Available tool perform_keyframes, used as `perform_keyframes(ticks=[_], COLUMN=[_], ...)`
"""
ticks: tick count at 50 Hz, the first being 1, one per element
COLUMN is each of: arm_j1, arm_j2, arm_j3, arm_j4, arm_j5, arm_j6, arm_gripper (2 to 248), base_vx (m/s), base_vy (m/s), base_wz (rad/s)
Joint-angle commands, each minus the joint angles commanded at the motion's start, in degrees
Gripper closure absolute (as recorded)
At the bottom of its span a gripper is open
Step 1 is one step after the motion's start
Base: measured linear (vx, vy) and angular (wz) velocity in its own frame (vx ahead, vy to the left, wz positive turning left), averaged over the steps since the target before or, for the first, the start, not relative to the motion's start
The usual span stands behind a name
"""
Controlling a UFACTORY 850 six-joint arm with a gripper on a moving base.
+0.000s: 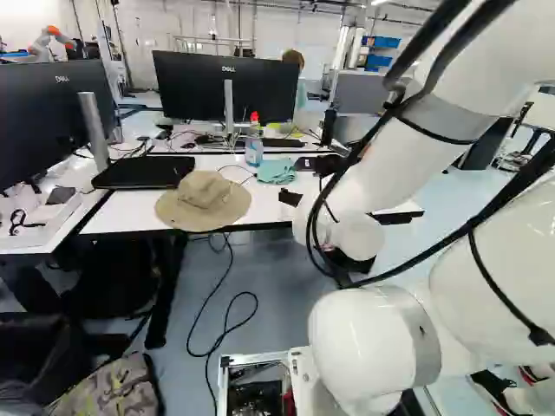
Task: Clean the table with the green towel
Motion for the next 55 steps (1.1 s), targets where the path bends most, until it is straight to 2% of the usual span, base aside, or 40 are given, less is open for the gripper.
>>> perform_keyframes(ticks=[1, 36, 55], arm_j1=[0.1, 1.0, 1.6], arm_j2=[-0.8, -7.0, -13.2], arm_j3=[-1.4, -11.9, -17.8], arm_j4=[0.0, 0.0, 0.0], arm_j5=[0.0, 0.0, 0.0], arm_j6=[0.0, 0.0, 0.0], arm_gripper=[3, 3, 3], base_vx=[0.000, 0.001, 0.000], base_vy=[0.000, 0.000, 0.000], base_wz=[0.000, 0.000, 0.000])
